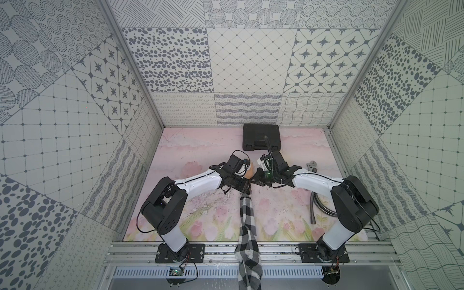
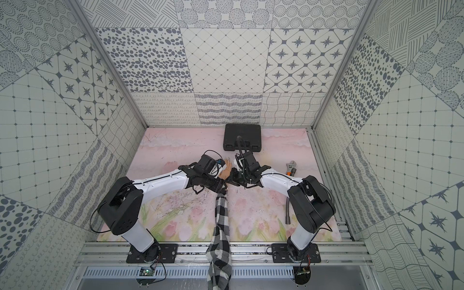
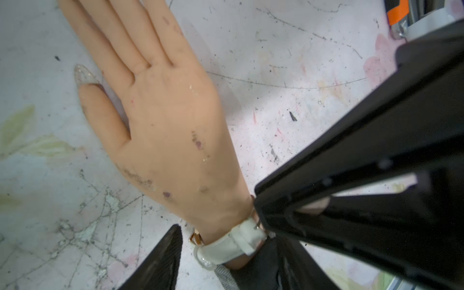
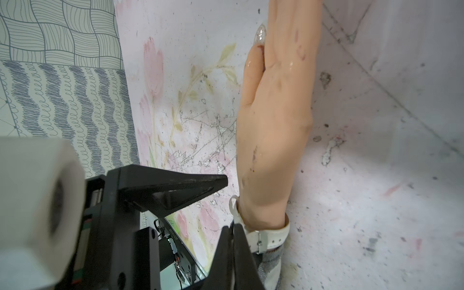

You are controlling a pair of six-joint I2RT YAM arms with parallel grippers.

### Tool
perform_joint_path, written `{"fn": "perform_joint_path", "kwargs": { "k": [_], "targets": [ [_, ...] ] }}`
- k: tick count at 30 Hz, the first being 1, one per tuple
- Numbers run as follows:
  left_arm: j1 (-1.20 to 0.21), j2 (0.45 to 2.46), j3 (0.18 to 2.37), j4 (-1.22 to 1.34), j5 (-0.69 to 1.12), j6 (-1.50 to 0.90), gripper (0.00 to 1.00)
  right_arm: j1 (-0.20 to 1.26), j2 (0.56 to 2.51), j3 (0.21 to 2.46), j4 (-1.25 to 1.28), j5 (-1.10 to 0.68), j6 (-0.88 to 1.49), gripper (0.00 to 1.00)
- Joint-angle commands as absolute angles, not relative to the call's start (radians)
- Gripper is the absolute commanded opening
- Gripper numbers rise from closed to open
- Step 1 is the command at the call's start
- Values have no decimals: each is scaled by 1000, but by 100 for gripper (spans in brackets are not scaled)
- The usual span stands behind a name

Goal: Take off the watch
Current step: Untie the watch from the hand.

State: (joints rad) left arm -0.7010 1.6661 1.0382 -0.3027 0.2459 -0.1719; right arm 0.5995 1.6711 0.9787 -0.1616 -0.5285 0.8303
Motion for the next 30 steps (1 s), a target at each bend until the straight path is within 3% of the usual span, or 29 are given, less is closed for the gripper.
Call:
{"fn": "perform_joint_path", "kwargs": {
  "k": [1,10,18,30],
  "targets": [
    [-690,1641,1056,-341,216,-22,64,597,1689,961,-103,-563,822,0],
    [-647,1499,900,-171,321,204,77,592,1681,948,-94,-566,822,0],
    [-623,1552,957,-203,365,311,66,591,1681,945,-81,-575,826,0],
    [-623,1606,975,-210,421,357,59,591,1677,945,-83,-571,828,0]
  ]
}}
